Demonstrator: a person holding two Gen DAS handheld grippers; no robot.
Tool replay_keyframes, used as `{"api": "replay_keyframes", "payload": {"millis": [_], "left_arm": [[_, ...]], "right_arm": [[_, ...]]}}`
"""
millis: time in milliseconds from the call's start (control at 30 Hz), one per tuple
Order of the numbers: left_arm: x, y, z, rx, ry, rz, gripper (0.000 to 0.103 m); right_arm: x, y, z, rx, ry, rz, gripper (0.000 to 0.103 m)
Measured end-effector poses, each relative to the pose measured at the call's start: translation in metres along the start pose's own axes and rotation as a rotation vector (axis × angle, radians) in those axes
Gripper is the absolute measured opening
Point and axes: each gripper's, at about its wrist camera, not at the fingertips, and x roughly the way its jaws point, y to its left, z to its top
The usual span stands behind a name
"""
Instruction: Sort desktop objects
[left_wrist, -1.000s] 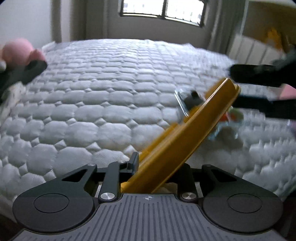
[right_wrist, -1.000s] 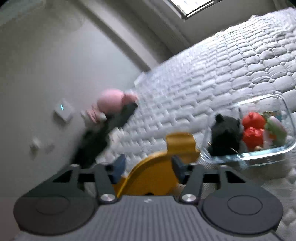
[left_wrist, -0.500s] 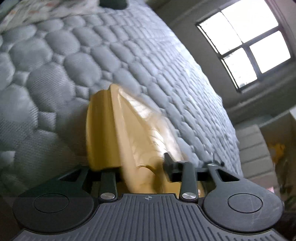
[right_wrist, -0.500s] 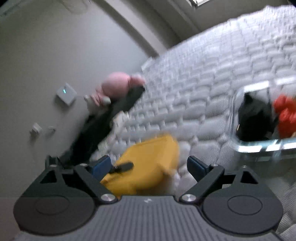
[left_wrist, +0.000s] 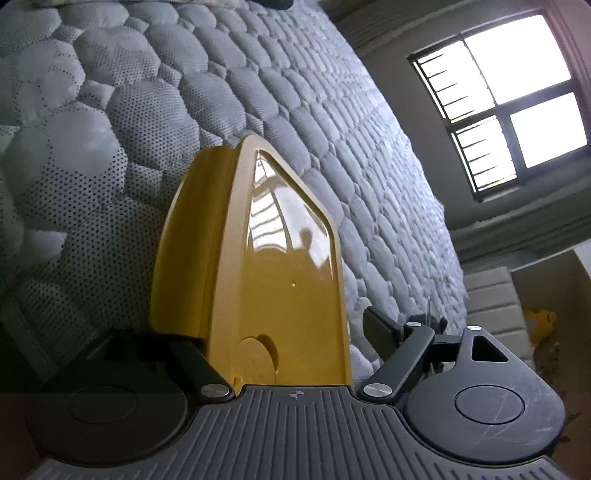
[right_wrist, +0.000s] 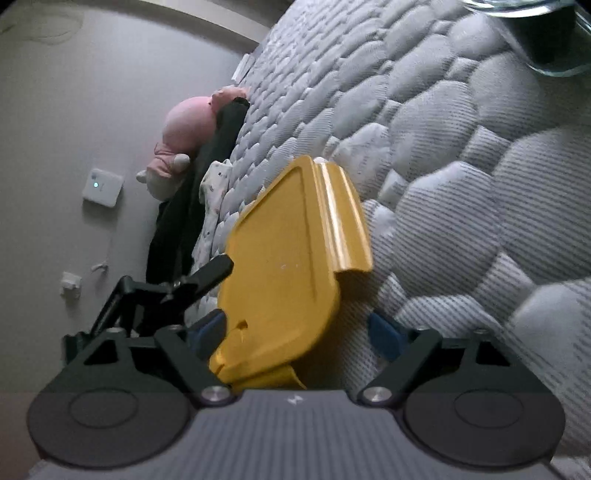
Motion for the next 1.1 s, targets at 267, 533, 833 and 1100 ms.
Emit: {"api": "replay_keyframes", "payload": {"millis": [267,533,833,1100], "left_arm": [[0.018,-0.027,-0.028,0.122,0.12,-0.044,0.095],[0.025,-0.089,-0.079,0.451,0.193,-0.039,0.099],[0.015,-0.104,-0.091,0.561,0.189,0.025,0.099],[0.019,-0.121,-0.103,0.722,0.228,0.009,0.099]], "right_arm": [[-0.03,-0.021,0.011,-0.023,0.008,0.006,0.028],[-0.1,-0.022,0.054,-0.167,-0.196,-0.207,0.025],[-0.117,-0.015,0.046,-0.291,-0.303,-0.286,0.067],[-0.12,-0.05,0.006,-0.067,-0.098,-0.102,0.076]]}}
